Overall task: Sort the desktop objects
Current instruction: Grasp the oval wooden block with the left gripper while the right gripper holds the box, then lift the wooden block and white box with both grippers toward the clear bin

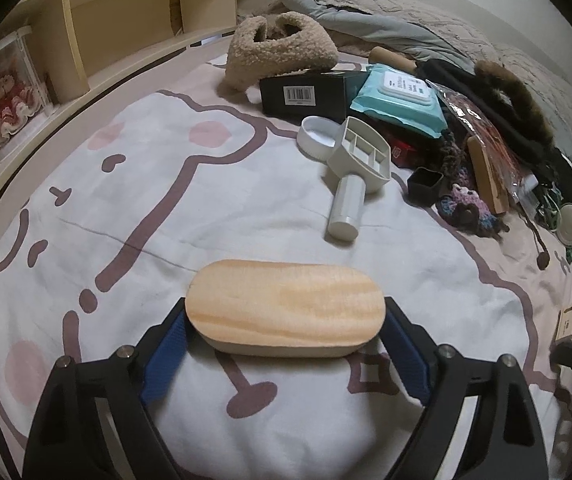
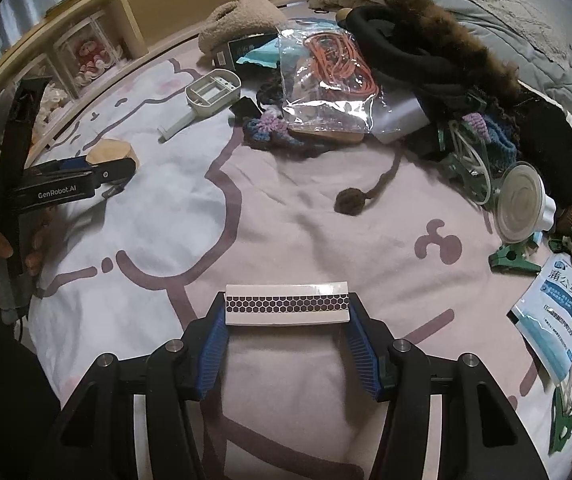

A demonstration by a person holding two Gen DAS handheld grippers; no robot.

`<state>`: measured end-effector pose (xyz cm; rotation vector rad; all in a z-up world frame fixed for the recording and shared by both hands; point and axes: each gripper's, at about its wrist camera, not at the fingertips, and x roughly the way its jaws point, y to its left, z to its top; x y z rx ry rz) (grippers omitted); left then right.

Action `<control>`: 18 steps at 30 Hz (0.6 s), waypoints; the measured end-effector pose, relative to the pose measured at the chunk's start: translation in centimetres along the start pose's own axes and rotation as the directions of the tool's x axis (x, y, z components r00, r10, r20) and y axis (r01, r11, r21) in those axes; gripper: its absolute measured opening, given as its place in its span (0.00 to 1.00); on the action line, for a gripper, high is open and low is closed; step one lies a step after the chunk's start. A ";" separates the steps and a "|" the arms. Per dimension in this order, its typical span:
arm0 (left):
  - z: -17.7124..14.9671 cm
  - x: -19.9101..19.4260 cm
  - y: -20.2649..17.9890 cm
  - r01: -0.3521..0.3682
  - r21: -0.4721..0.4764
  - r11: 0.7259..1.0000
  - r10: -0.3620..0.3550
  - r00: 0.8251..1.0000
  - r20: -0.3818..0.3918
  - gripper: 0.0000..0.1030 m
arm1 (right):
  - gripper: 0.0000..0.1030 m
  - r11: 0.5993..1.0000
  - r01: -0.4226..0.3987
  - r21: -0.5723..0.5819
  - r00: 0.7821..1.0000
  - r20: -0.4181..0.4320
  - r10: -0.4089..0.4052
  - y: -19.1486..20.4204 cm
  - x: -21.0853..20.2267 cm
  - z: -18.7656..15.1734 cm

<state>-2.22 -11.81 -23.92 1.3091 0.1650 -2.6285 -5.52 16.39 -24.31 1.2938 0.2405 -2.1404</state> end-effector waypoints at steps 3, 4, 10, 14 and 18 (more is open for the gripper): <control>0.0 -0.2 0.0 0.002 0.003 1.000 -0.002 1.000 0.006 0.87 | 0.55 1.000 0.006 0.006 1.000 -0.001 -0.006 -0.2 -0.1 0.0; 0.0 -0.3 0.0 0.003 0.004 1.000 -0.003 1.000 0.009 0.87 | 0.55 1.000 0.007 0.009 1.000 -0.002 -0.007 -0.3 -0.1 0.0; 0.3 -1.1 0.2 0.003 0.008 1.000 -0.003 0.999 0.038 0.87 | 0.55 1.000 0.018 0.016 1.000 0.018 -0.018 -0.6 -0.9 0.1; 0.9 -2.3 0.1 0.000 0.019 1.000 -0.001 0.997 0.081 0.87 | 0.55 0.999 0.029 0.020 0.998 0.060 -0.030 -0.8 -2.0 0.5; 1.7 -3.5 -0.1 0.015 0.024 1.000 -0.017 0.994 0.108 0.87 | 0.55 0.999 0.041 0.001 0.994 0.104 -0.041 -0.5 -3.5 1.1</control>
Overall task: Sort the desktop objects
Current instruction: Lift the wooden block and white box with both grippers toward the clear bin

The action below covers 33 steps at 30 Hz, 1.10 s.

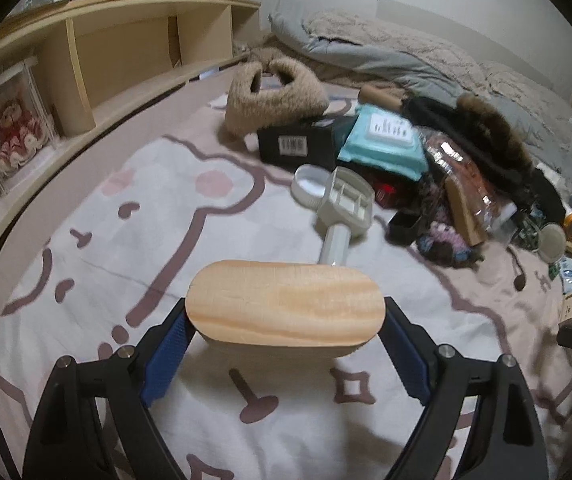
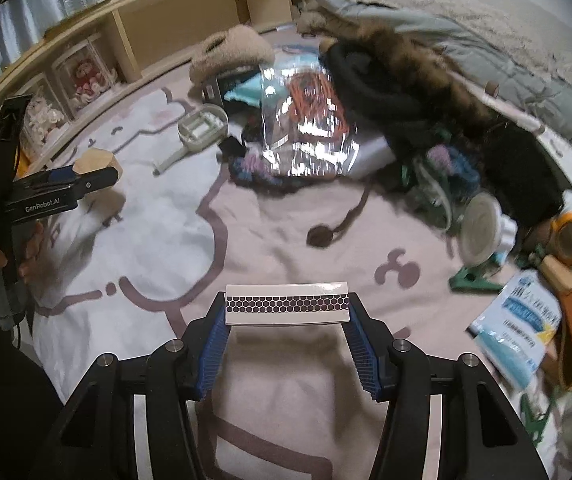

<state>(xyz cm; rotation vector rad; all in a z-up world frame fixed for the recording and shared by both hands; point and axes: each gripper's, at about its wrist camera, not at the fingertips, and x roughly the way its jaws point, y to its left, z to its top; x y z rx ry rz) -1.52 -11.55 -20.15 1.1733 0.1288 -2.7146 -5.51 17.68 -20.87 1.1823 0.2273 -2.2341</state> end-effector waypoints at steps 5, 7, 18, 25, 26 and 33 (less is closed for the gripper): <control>1.7 -1.7 -0.7 0.029 0.009 1.000 -0.029 0.999 0.031 0.87 | 0.55 1.000 -0.014 0.021 0.997 0.073 0.012 -0.1 -2.8 1.9; 2.6 -2.4 -1.2 0.042 0.014 0.999 -0.043 0.998 0.042 0.87 | 0.55 1.000 0.003 0.025 0.994 0.108 -0.006 -0.2 -4.0 2.8; 8.0 -7.9 -5.5 0.129 0.134 0.983 -0.149 0.977 0.151 0.87 | 0.55 0.989 0.110 0.098 0.956 0.261 -0.132 -1.1 -11.1 6.4; 11.0 -11.2 -8.0 0.185 0.170 0.968 -0.219 0.953 0.208 0.87 | 0.55 0.965 0.206 0.159 0.919 0.308 -0.247 -0.5 -15.2 7.6; 11.2 -11.5 -8.3 0.188 0.177 0.966 -0.224 0.951 0.213 0.87 | 0.55 0.961 0.209 0.179 0.914 0.315 -0.257 -0.6 -15.8 7.8; 13.7 -14.1 -10.7 0.230 0.221 0.948 -0.283 0.927 0.245 0.87 | 0.55 0.909 0.295 0.294 0.855 0.343 -0.388 -2.1 -19.4 8.5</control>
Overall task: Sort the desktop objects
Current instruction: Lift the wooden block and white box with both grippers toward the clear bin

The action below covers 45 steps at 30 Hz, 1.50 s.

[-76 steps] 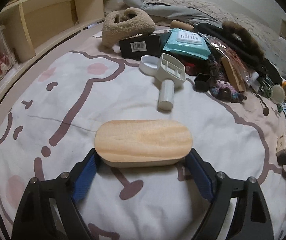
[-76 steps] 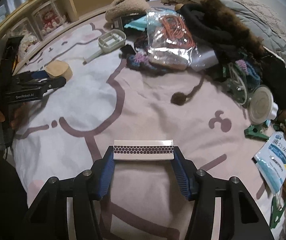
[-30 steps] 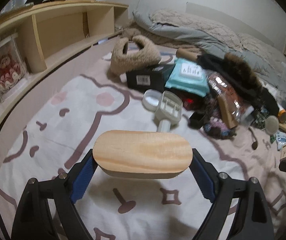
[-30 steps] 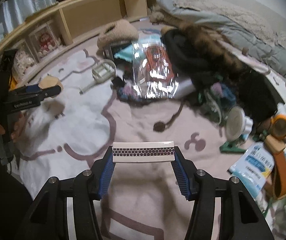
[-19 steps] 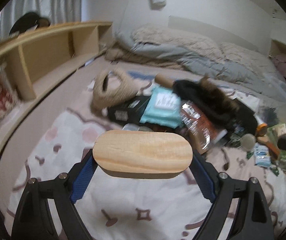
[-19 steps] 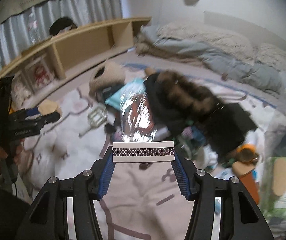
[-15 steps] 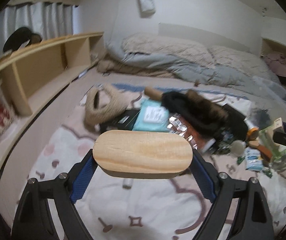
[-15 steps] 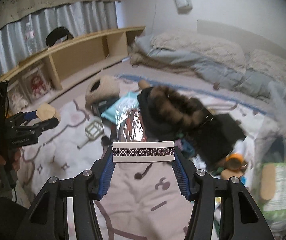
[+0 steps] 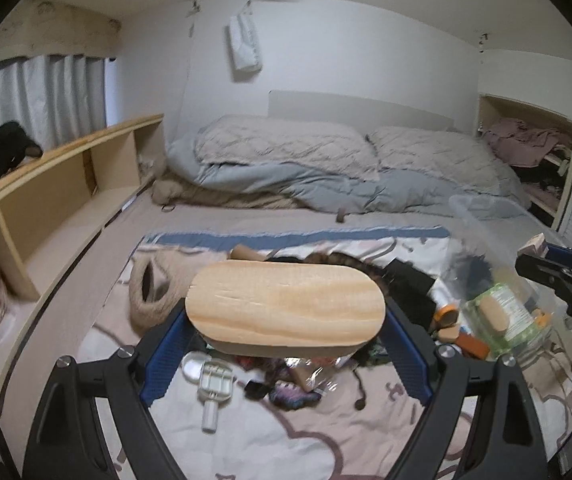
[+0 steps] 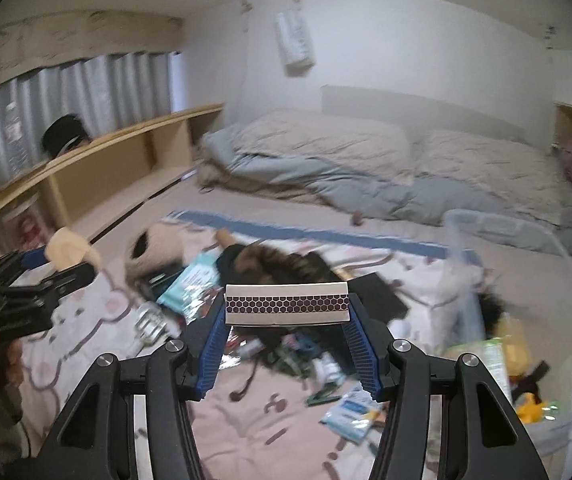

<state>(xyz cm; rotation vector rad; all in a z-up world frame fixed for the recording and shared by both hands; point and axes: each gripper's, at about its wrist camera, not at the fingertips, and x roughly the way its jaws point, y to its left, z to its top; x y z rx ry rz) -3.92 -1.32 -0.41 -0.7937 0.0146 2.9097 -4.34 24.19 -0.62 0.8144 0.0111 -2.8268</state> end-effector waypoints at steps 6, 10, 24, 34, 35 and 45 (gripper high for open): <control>2.6 -0.4 -2.0 0.054 0.018 0.998 -0.054 0.998 0.013 0.87 | 0.55 0.992 0.083 0.091 0.996 0.019 -0.085 -2.9 -1.5 1.7; 4.8 -0.9 -4.3 0.091 0.048 0.995 -0.093 0.995 0.031 0.87 | 0.55 0.982 0.147 0.117 0.988 0.021 -0.151 -4.4 -2.5 2.5; 10.9 -1.8 -16.3 0.260 0.143 0.955 -0.273 0.959 0.077 0.87 | 0.55 0.923 0.295 0.248 0.953 -0.013 -0.301 -11.7 -5.3 1.8; 8.4 2.8 -22.3 0.365 0.167 0.916 -0.370 0.929 -0.002 0.87 | 0.55 0.878 0.376 0.295 0.927 -0.125 -0.355 -16.4 -3.4 -1.3; 8.2 3.2 -22.7 0.372 0.169 0.913 -0.376 0.927 -0.008 0.87 | 0.55 0.874 0.384 0.299 0.923 -0.134 -0.360 -16.7 -3.4 -1.7; 6.3 7.1 -24.6 0.395 0.151 0.906 -0.393 0.919 -0.046 0.87 | 0.55 0.814 0.443 0.375 0.896 -0.215 -0.388 -21.1 -2.6 -3.6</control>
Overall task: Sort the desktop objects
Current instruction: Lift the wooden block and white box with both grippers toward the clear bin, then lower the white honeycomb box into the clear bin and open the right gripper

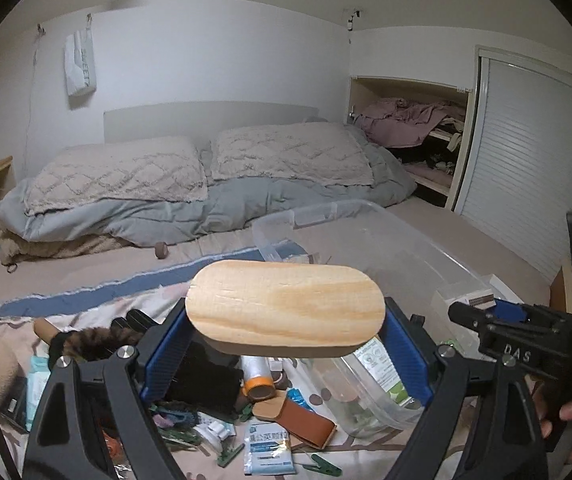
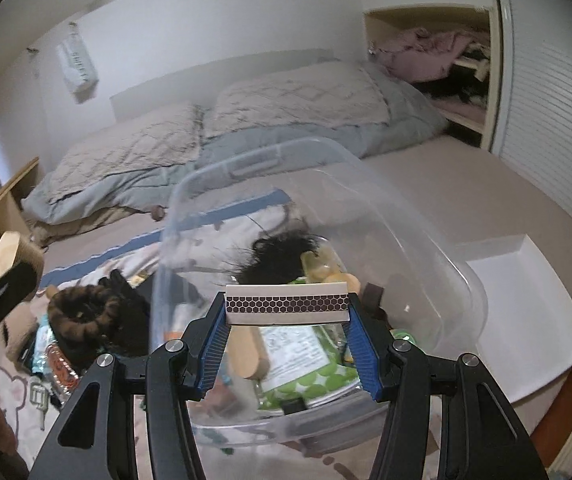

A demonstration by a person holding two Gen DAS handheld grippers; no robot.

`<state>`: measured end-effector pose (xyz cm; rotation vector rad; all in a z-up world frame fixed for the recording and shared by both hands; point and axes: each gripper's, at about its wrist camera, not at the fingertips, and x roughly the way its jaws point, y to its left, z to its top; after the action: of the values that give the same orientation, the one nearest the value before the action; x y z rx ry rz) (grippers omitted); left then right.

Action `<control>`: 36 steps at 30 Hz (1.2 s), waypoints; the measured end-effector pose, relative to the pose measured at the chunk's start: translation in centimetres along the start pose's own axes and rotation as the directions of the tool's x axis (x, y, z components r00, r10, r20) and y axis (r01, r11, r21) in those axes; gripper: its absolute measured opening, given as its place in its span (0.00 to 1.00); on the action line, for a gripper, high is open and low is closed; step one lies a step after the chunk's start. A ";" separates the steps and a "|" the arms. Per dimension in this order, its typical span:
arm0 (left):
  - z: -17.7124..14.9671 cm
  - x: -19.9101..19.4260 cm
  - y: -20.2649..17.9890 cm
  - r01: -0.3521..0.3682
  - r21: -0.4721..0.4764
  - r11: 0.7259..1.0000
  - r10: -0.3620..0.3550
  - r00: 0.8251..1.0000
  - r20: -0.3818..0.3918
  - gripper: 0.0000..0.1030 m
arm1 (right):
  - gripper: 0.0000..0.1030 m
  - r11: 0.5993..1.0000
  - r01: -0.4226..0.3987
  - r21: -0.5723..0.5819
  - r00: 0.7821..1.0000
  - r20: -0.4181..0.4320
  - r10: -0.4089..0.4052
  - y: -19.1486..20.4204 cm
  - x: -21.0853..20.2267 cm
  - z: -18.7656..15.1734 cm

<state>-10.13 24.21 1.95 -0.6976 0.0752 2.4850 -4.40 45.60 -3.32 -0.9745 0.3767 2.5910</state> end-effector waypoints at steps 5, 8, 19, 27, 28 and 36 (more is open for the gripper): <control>-0.5 1.6 -0.6 -0.003 0.015 1.000 0.003 1.000 -0.007 0.87 | 0.55 1.000 0.018 0.012 0.999 -0.032 -0.018 -0.4 1.5 1.3; -0.7 2.2 -0.5 -0.017 0.028 0.999 0.017 1.000 -0.008 0.87 | 0.55 0.999 0.035 0.026 0.997 -0.072 -0.033 -0.4 3.1 2.6; -0.5 2.3 1.4 -0.038 -0.002 0.999 0.038 0.999 0.005 0.87 | 0.55 0.951 0.028 0.306 0.976 -0.215 0.041 -2.4 11.5 6.6; -0.4 3.2 2.7 -0.032 -0.037 0.999 0.032 0.999 -0.003 0.87 | 0.97 0.877 -0.013 0.480 0.976 -0.185 0.116 -4.0 13.6 6.8; -0.5 3.5 2.8 -0.032 -0.034 0.999 0.032 0.999 -0.006 0.87 | 0.98 0.879 -0.018 0.477 0.977 -0.177 0.117 -4.0 13.4 6.8; -0.6 4.4 2.7 -0.012 -0.045 0.999 0.011 1.000 -0.023 0.87 | 0.98 0.932 -0.050 0.360 0.988 -0.119 0.099 -2.4 9.4 6.1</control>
<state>-14.40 24.00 -0.99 -0.7466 0.0319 2.4966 -13.57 52.12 -5.48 -1.0189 0.9013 2.4051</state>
